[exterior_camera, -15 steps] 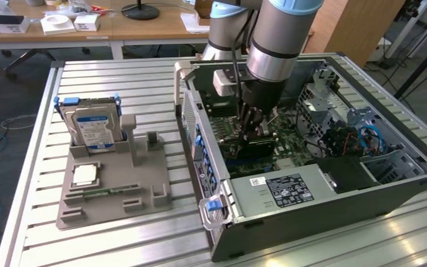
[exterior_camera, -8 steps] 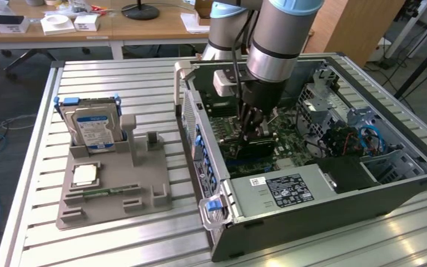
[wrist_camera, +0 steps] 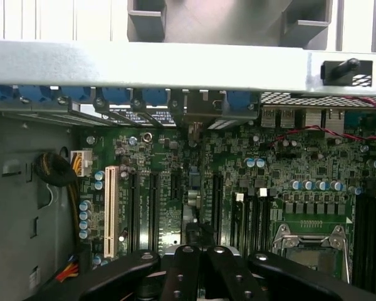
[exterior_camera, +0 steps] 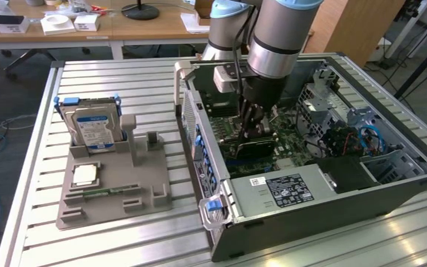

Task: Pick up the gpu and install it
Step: 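Press down on the gpu until it lock into place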

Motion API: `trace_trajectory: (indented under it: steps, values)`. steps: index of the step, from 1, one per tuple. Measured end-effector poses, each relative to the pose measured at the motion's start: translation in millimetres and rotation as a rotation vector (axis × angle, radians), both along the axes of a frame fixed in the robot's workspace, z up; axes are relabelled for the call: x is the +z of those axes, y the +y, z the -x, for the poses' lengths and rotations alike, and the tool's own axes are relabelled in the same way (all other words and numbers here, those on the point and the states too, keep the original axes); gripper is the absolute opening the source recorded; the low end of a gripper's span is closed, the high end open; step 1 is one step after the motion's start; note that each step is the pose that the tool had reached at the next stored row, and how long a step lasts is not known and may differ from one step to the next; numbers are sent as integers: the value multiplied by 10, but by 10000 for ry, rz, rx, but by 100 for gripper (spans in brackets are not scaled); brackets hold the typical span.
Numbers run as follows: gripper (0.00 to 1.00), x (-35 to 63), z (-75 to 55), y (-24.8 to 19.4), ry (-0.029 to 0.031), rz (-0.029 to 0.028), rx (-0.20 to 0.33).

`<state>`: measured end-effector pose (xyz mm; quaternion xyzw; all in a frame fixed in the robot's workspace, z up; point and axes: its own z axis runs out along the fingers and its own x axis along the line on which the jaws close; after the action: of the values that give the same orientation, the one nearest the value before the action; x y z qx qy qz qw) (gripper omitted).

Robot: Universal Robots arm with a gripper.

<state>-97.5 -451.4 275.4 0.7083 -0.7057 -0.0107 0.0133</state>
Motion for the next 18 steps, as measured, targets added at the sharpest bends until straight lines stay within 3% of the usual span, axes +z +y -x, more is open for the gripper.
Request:
trace_trajectory:
  steps: [8, 18]
  values:
    - [10, -29, 0, 13, -7, -155, 23]
    - [10, -63, 6, 12, -6, -158, 24]
